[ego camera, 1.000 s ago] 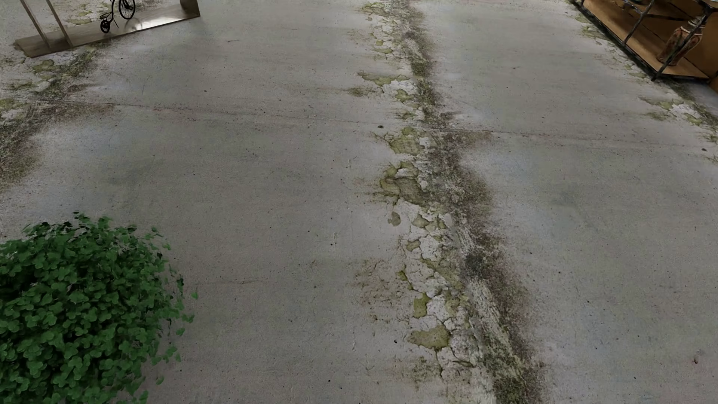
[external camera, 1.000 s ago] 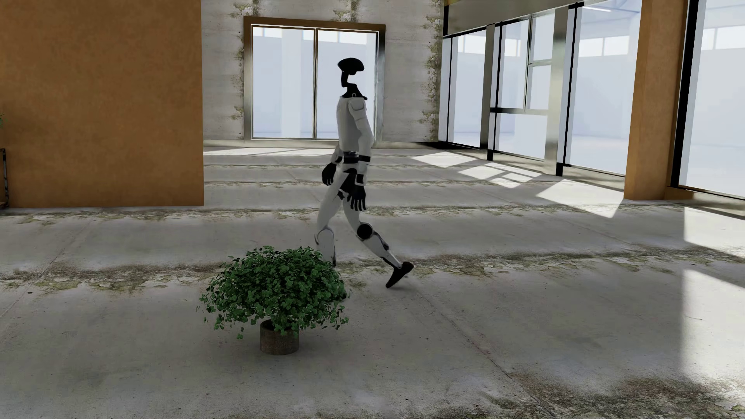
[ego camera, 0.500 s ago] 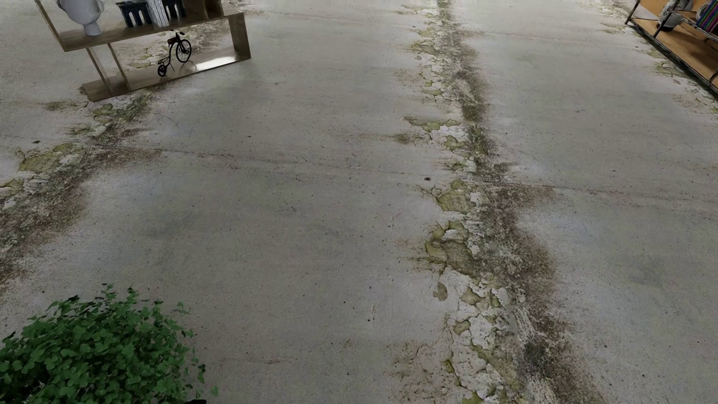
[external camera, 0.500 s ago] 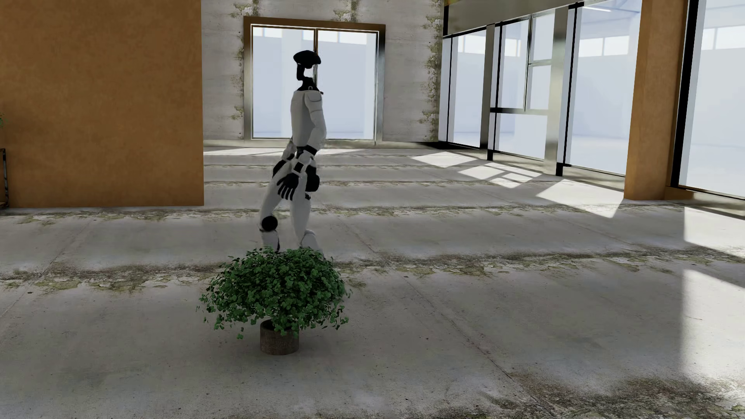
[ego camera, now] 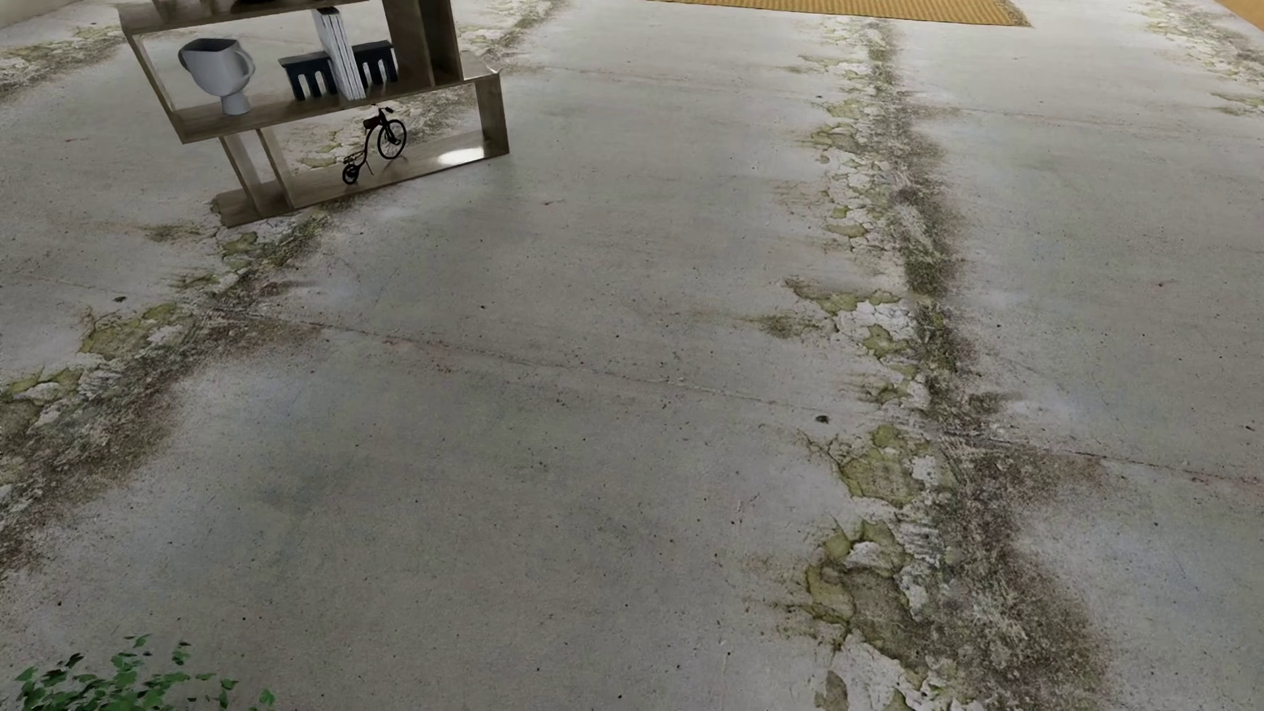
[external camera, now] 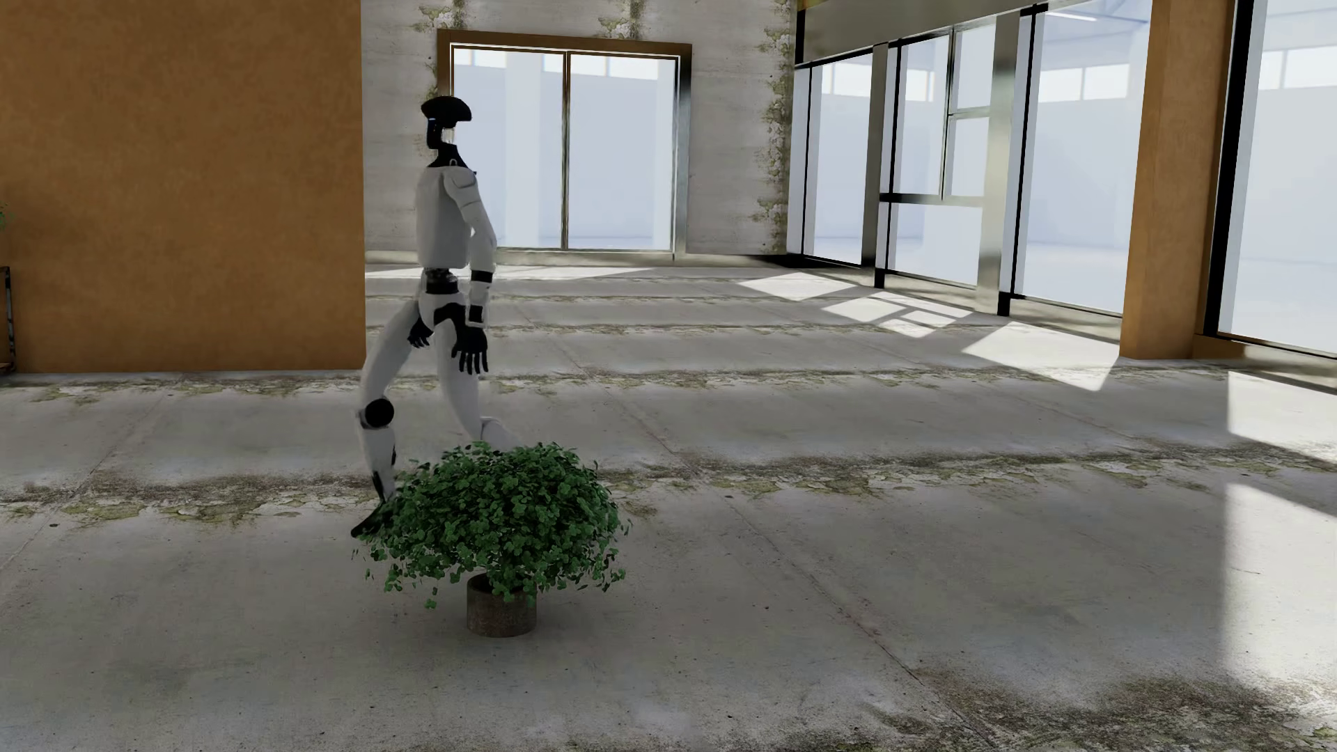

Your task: Walk around the plant

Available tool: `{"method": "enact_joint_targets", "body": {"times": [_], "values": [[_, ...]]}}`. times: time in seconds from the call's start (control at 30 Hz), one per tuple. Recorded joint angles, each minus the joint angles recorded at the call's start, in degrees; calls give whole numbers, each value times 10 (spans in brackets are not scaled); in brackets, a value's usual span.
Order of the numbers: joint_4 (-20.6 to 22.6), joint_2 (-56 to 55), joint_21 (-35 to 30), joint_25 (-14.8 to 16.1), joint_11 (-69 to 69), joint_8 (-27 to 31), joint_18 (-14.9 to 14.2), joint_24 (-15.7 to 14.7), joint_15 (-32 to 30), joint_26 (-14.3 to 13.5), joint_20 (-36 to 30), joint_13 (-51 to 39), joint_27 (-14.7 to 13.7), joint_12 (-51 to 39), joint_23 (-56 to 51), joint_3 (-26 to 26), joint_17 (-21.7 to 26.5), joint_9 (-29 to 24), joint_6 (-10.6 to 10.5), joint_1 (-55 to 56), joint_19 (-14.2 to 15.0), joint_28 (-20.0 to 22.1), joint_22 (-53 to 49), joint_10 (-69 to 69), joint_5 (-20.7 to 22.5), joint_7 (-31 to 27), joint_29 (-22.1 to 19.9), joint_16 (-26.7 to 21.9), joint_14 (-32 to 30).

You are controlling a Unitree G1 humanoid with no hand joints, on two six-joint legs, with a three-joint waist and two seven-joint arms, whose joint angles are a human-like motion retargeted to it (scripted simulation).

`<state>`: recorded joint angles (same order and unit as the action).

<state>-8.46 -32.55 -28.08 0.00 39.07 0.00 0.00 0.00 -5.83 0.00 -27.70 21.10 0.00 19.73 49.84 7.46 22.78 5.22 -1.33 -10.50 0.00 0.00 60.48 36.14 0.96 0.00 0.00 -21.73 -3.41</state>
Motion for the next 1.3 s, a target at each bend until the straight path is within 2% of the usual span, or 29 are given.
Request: {"method": "enact_joint_targets", "body": {"times": [0.07, 0.1, 0.13, 0.23, 0.27, 0.3, 0.43, 0.53, 0.57, 0.63, 0.73, 0.83, 0.93, 1.07, 1.3], "values": [[-11, 28, 24, 0, -16, 0, 0, 0, 19, 0, 21, -18, 0, -24, -29, -16, 11, 0, 0, 71, 0, 0, -14, 100, 15, 0, 0, -5, -129], [-11, 49, 33, 0, -27, 0, 0, 0, 29, 0, 42, -31, 0, -38, -42, -25, 22, -7, 4, 107, 0, 0, -32, 157, 21, 0, 0, -8, -147], [-6, 69, 39, 0, -40, 0, 0, 0, 39, 0, 64, -48, 0, -54, -51, -35, 34, -16, 8, 144, 0, 0, -54, 215, 24, 0, 0, -13, -116], [15, 119, 61, 0, -63, 0, 0, 0, 64, 0, 114, -109, 0, -109, -54, -88, 72, -51, 29, 227, 0, 0, -119, 309, 30, 0, 0, -31, 119], [21, 131, 72, 0, -70, 0, 0, 0, 71, 0, 122, -128, 0, -125, -50, -105, 81, -60, 37, 248, 0, 0, -136, 293, 27, 0, 0, -38, 158], [27, 141, 83, 0, -77, 0, 0, 0, 79, 0, 126, -145, 0, -137, -47, -117, 88, -65, 44, 267, 0, 0, -152, 259, 23, 0, 0, -43, 171], [61, 179, 107, 0, -106, 0, 0, 0, 106, 0, 115, -181, 0, -149, -71, -133, 102, -69, 58, 288, 0, 0, -174, 45, 15, 0, 0, -55, 135], [62, 186, 93, 0, -109, 0, 0, 0, 127, 0, 106, -178, 0, -127, -99, -147, 98, -47, 49, 262, 0, 0, -141, -34, 18, 0, 0, -42, 90], [56, 184, 86, 0, -107, 0, 0, 0, 134, 0, 109, -175, 0, -115, -102, -146, 95, -37, 41, 248, 0, 0, -121, -47, 22, 0, 0, -34, 97], [44, 188, 76, 0, -106, 0, 0, 0, 148, 0, 101, -163, 0, -94, -99, -123, 89, -22, 17, 213, 0, 0, -72, -81, 33, 0, 0, -19, 133], [39, 212, 68, 0, -122, 0, 0, 0, 171, 0, 48, -129, 0, -81, -44, -66, 68, -5, -3, 189, 0, 0, 6, -110, 33, 0, 0, -6, 127], [41, 238, 32, 0, -134, 0, 0, 0, 199, 0, 42, -88, 0, -77, 51, -47, 33, 2, -7, 190, 0, 0, 20, -106, 32, 0, 0, -5, 127], [40, 251, -12, 0, -138, 0, 0, 0, 221, 0, 54, -57, 0, -84, 109, -64, -1, 7, -8, 190, 0, 0, -23, -103, 29, 0, 0, -3, 132], [38, 257, -30, 0, -140, 0, 0, 0, 235, 0, 40, -43, 0, -88, 87, -65, -22, 13, -12, 192, 0, 0, -59, -101, 30, 0, 0, 0, 136], [40, 251, -28, 0, -139, 0, 0, 0, 235, 0, 22, -57, 0, -90, 79, -56, -10, 10, -8, 194, 0, 0, -44, -99, 26, 0, 0, 1, 140]]}}
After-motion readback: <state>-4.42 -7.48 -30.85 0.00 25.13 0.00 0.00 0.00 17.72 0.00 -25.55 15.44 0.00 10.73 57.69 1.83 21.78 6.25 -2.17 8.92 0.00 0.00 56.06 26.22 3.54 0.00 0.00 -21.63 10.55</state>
